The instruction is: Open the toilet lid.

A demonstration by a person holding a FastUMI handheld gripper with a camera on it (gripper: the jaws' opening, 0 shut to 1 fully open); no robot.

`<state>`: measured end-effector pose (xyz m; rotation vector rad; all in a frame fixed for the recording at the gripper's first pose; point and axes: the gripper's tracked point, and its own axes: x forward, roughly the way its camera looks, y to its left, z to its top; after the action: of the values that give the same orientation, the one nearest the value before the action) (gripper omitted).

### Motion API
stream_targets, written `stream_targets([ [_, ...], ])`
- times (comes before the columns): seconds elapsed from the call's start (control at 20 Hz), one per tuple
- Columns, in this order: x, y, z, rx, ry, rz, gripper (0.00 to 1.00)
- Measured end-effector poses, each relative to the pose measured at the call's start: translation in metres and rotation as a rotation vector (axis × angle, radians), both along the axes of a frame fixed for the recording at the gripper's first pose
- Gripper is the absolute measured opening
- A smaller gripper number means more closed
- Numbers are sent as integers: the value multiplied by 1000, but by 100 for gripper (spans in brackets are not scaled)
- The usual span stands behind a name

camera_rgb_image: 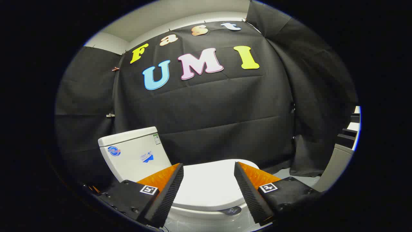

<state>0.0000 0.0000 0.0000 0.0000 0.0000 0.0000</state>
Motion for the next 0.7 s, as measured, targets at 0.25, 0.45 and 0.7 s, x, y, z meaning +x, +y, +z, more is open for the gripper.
stream_targets([
  [0.25, 0, -1, 0, 4, 2, -4, 98],
  [0.45, 0, -1, 0, 3, 2, -2, 98],
  [0.7, 1, -3, 0, 11, 5, -8, 98],
])
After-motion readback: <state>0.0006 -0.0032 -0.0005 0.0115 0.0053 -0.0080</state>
